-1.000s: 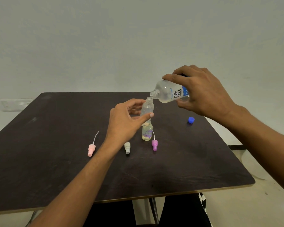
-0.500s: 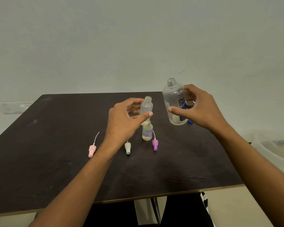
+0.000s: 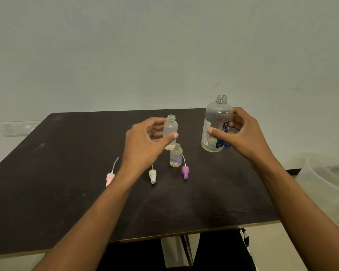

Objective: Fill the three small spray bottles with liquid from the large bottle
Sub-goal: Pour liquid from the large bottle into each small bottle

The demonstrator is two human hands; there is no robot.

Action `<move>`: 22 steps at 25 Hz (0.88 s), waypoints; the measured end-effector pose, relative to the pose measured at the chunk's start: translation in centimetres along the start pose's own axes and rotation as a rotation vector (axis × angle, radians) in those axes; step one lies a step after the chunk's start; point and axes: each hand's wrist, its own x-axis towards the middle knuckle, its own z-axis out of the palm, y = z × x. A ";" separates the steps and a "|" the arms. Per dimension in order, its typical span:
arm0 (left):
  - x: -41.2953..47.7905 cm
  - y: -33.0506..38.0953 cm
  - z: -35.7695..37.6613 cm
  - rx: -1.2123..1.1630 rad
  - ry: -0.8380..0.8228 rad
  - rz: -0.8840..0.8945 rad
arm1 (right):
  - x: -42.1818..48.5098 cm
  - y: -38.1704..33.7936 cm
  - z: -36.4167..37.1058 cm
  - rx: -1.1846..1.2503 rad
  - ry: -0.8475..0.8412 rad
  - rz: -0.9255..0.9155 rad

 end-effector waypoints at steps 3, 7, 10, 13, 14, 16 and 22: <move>0.0 -0.5 -1.8 0.021 0.043 -0.007 | -0.1 -0.1 -0.1 0.012 -0.003 -0.012; -0.1 -2.2 -5.7 0.079 0.094 -0.036 | -0.2 0.0 0.0 0.034 0.014 -0.018; -0.4 -4.1 -8.7 0.115 0.148 -0.088 | -0.4 0.0 0.1 0.051 0.017 -0.018; -1.0 -6.4 -11.0 0.150 0.195 -0.142 | -0.7 0.2 0.3 0.059 0.016 -0.005; -1.2 -7.3 -11.5 0.161 0.205 -0.162 | -0.8 0.2 0.4 0.062 0.018 -0.003; -1.6 -8.8 -12.3 0.180 0.215 -0.207 | -1.0 0.3 0.4 0.069 0.024 -0.003; -2.4 -11.7 -12.5 0.209 0.212 -0.284 | -1.7 0.3 0.4 0.075 0.025 -0.012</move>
